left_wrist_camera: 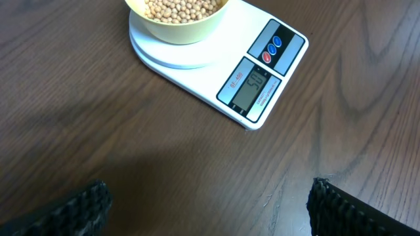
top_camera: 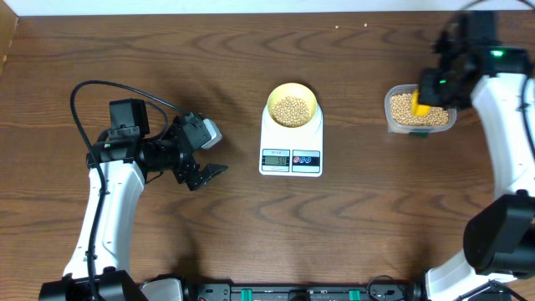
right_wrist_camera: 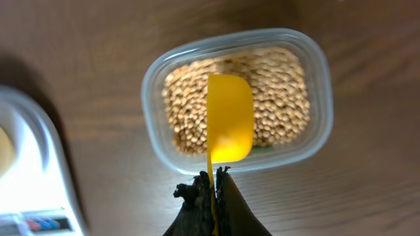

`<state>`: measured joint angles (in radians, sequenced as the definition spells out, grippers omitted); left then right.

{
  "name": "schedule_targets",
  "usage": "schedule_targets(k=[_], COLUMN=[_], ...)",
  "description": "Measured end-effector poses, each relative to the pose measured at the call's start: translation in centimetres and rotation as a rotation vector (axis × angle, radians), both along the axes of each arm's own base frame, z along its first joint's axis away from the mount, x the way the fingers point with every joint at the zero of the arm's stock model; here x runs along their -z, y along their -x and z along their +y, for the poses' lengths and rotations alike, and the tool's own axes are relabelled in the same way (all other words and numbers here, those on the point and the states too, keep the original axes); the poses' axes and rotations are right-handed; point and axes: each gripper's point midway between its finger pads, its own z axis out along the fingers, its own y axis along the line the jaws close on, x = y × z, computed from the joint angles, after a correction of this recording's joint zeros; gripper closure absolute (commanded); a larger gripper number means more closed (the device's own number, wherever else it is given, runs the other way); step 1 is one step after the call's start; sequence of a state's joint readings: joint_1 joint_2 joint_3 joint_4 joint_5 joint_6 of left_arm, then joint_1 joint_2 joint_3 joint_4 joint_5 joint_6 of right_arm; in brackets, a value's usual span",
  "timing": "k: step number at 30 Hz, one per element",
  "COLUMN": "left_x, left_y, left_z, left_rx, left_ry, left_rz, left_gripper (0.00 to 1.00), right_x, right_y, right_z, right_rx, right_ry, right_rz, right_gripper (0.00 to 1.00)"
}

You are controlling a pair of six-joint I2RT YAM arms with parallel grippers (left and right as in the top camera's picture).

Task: Scoop item into bowl and weigh 50g on scale
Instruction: 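Lower scoop into the soybean tub with right gripper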

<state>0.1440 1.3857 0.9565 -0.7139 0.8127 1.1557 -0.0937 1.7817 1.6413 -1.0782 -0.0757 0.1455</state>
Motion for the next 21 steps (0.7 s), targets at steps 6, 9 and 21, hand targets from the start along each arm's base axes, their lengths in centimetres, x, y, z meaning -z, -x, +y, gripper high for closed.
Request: schedule_targets(k=[6,9,21], left_x=[0.0,0.0,0.0], left_y=[0.0,0.0,0.0], left_z=[0.0,0.0,0.0], left_rx=[0.000,0.000,0.000], left_ry=[0.000,0.000,0.000], left_rz=[0.000,0.000,0.000], left_gripper=[0.02,0.02,0.02], right_x=[0.1,0.7,3.1], right_y=[-0.1,-0.4,-1.7], right_z=[-3.6,-4.1,-2.9], right_rx=[0.337,0.436,0.571], right_ry=[-0.181,-0.235,-0.432], right_rz=[-0.013,-0.025,-0.048], right_gripper=[0.99,0.99,0.84])
